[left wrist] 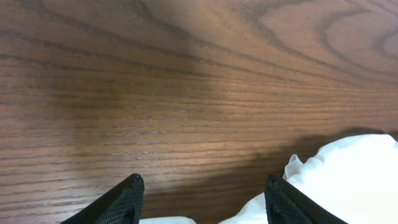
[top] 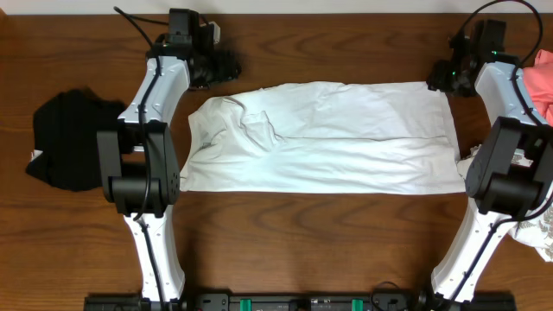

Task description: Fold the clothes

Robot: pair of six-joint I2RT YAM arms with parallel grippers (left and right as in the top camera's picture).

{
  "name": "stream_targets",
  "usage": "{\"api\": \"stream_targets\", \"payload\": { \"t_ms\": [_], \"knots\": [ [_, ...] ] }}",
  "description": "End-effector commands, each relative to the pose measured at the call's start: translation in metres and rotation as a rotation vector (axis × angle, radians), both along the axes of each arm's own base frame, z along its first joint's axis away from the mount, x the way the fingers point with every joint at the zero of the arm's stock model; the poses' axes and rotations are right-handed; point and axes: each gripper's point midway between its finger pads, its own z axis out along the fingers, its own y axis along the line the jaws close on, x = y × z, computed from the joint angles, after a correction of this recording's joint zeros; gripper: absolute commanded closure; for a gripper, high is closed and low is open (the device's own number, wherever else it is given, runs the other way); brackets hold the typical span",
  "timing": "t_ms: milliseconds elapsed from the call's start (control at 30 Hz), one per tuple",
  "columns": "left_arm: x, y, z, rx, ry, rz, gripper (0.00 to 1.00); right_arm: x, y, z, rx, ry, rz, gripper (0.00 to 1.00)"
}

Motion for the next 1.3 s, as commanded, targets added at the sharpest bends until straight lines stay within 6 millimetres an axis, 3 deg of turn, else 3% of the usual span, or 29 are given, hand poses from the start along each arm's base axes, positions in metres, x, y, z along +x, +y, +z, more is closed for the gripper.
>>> {"api": "stream_targets", "payload": {
  "t_ms": [0, 200, 367, 433, 567, 633, 1033, 1267],
  "knots": [
    [0.004, 0.002, -0.007, 0.006, 0.004, -0.002, 0.37, 0.002, -0.001, -0.021, 0.011, 0.027, 0.007, 0.48],
    [0.004, 0.002, -0.007, 0.006, 0.004, -0.003, 0.37, 0.0, 0.0, -0.044, 0.018, 0.057, 0.007, 0.48],
    [0.003, 0.002, -0.007, 0.007, 0.006, -0.003, 0.37, 0.0, 0.003, -0.047, 0.032, 0.059, 0.015, 0.55],
    [0.003, 0.002, -0.007, 0.007, 0.007, -0.003, 0.37, -0.001, 0.003, -0.047, 0.033, 0.062, 0.014, 0.64],
    [0.001, 0.002, -0.008, 0.007, 0.015, -0.003, 0.37, -0.005, 0.004, -0.049, 0.037, 0.081, 0.013, 0.91],
    [-0.001, 0.003, -0.01, 0.011, 0.027, -0.001, 0.37, -0.006, 0.004, -0.049, 0.038, 0.086, 0.013, 0.97],
    [-0.007, 0.003, -0.015, 0.012, 0.053, -0.001, 0.37, -0.008, 0.003, -0.042, 0.038, 0.088, 0.011, 0.85],
    [-0.008, 0.003, -0.015, 0.013, 0.056, -0.001, 0.37, 0.001, -0.003, -0.01, 0.0, 0.028, 0.001, 0.82]
  ]
}}
